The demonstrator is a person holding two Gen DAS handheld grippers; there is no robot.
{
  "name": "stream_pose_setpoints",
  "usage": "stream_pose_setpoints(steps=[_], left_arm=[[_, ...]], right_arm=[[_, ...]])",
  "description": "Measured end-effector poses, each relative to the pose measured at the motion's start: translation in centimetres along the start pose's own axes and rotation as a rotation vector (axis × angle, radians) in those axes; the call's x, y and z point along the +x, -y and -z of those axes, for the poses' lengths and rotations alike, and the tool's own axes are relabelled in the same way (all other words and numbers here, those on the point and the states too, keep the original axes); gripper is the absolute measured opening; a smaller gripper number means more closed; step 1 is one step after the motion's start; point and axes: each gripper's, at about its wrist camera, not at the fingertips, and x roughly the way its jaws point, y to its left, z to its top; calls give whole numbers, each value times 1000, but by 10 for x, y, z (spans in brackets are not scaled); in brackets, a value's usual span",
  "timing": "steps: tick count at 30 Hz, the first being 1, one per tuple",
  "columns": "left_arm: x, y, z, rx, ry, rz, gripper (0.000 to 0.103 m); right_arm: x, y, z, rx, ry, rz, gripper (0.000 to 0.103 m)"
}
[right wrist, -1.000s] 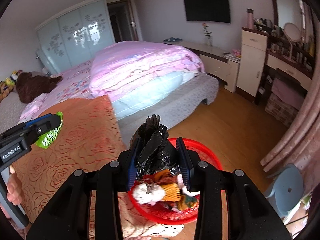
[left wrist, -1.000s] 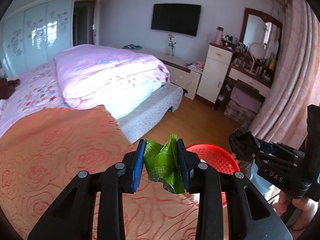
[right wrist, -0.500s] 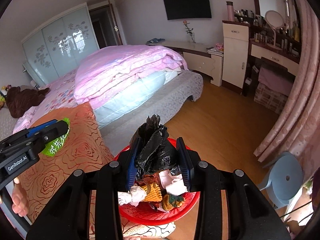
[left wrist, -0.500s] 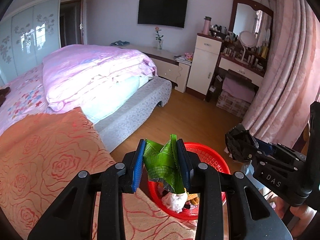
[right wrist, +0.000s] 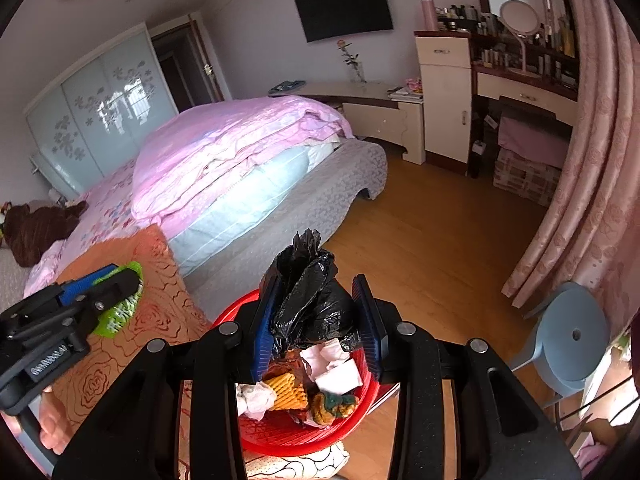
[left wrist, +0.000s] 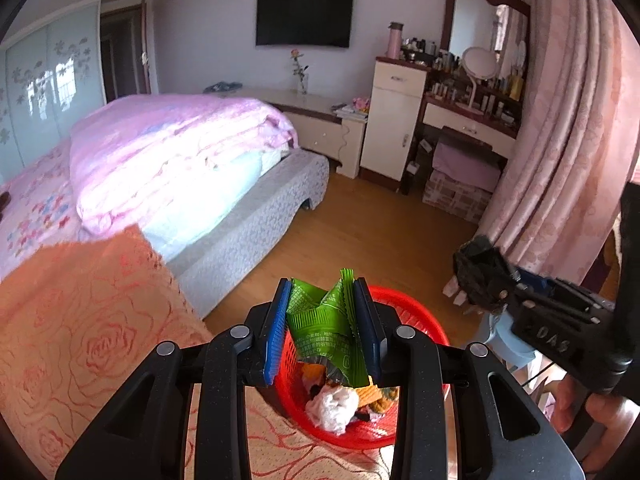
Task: Collect trash
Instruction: 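Carry the green packet and black bag over the red wastebasket, then open both tools to drop the packet and bag into the wastebasket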
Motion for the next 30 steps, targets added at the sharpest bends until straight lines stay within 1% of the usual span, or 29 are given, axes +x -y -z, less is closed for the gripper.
stream_pose_setpoints(steps=[4, 6, 8, 14, 23, 30], left_arm=[[-9, 8, -11, 22, 41, 12, 30], [-3, 9, -8, 28, 27, 3, 30], [10, 6, 0, 23, -9, -9, 30], [37, 1, 18, 18, -70, -12, 30], [57, -6, 35, -3, -121, 0, 31], [63, -6, 40, -1, -138, 9, 32]], right_arm=[[2, 2, 0, 1, -6, -3, 36], [5, 2, 0, -3, -10, -5, 36], [7, 2, 1, -6, -15, -3, 36], [18, -5, 7, -23, -46, 0, 36], [39, -15, 18, -52, -94, -23, 36], [52, -19, 21, -53, -128, -37, 36]])
